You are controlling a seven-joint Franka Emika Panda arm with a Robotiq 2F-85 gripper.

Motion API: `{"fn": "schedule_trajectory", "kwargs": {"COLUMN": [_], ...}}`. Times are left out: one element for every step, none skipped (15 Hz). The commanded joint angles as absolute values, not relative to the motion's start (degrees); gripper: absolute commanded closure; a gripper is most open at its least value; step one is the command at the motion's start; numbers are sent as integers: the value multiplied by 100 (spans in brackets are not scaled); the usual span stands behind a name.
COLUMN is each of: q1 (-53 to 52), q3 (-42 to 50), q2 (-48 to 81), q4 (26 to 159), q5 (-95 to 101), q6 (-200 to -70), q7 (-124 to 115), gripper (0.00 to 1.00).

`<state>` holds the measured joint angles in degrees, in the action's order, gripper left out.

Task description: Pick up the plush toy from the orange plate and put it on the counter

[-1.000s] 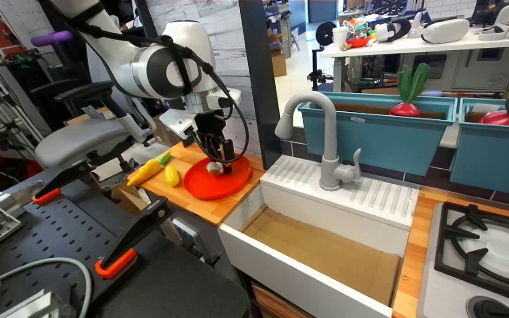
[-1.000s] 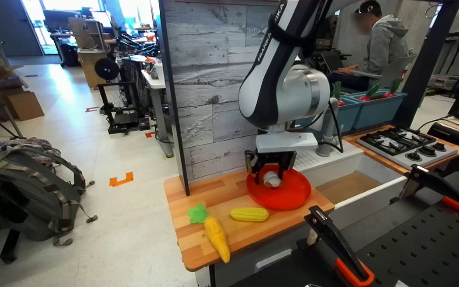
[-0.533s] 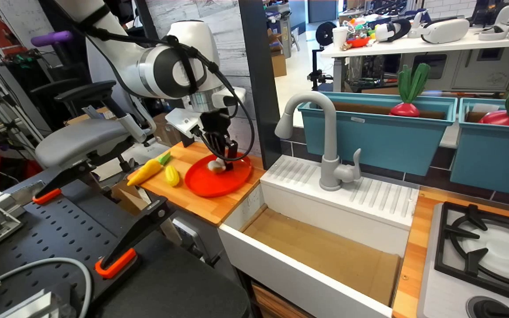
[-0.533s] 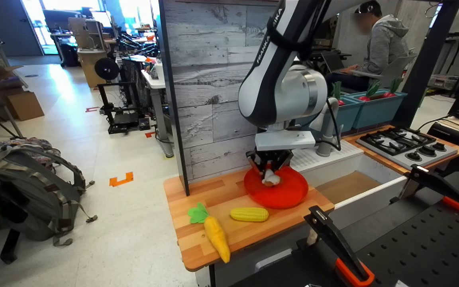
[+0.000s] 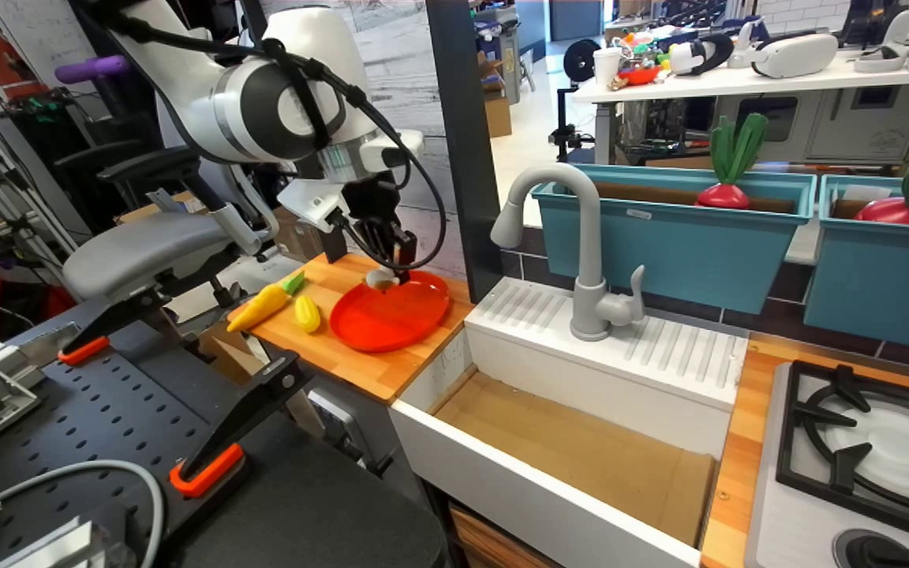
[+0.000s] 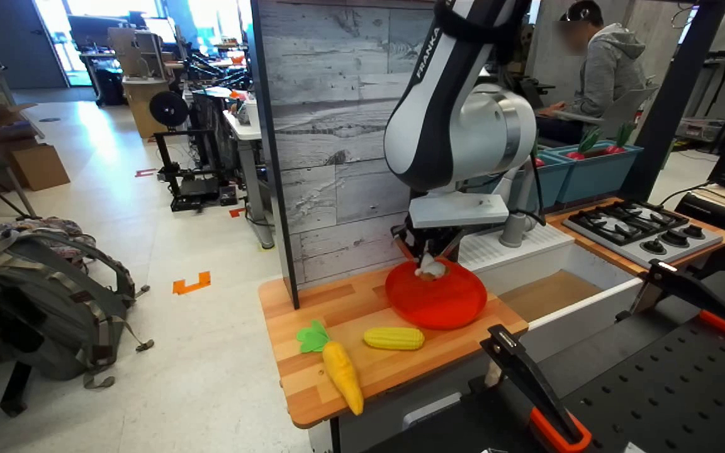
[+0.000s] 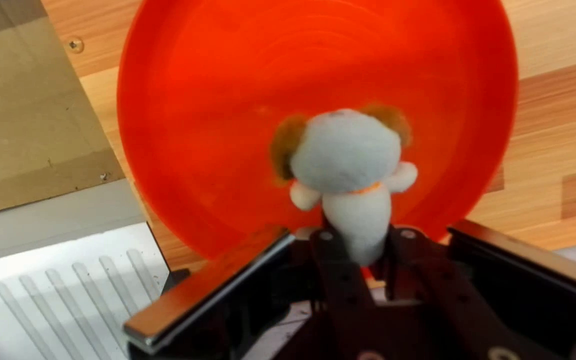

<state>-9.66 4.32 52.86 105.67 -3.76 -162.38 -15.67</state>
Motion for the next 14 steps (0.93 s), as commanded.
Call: {"fn": "schedule_trajectory", "kwargs": {"q1": [-1186, -1217, -1302, -1367, -1465, -1540, -1647, -1731, -1827, -1918, -1988, -2075, -2123, -2159], "q3": [496, 457, 446, 431, 427, 408, 400, 384, 373, 356, 339, 343, 324, 307], "q2": [4603, 4510, 4438, 4392, 4360, 4355, 4360, 4395, 4449, 4524, 4587, 4674, 4745, 4844], "q4": [11322, 11387, 11425, 11438, 11434, 11410, 11374, 11325, 11266, 11191, 11128, 11047, 10983, 10882], "q5": [-293, -292, -279, -269, -245, -222, -192, -161, -113, -61, -14, 37, 59, 87], "q6": [-16680, -16741, -16764, -16784, -16772, -16757, -16706, -16697, -16672, -16620, -16589, -16548, -16519, -16465], "q7": [-1511, -1479, -1481, -1475, -1484, -1474, -1483, -1474, -1466, -1465, -1461, -1476, -1472, -1462], "gripper": [97, 97, 97, 97, 97, 97, 97, 97, 97, 97, 97, 97, 97, 97]}}
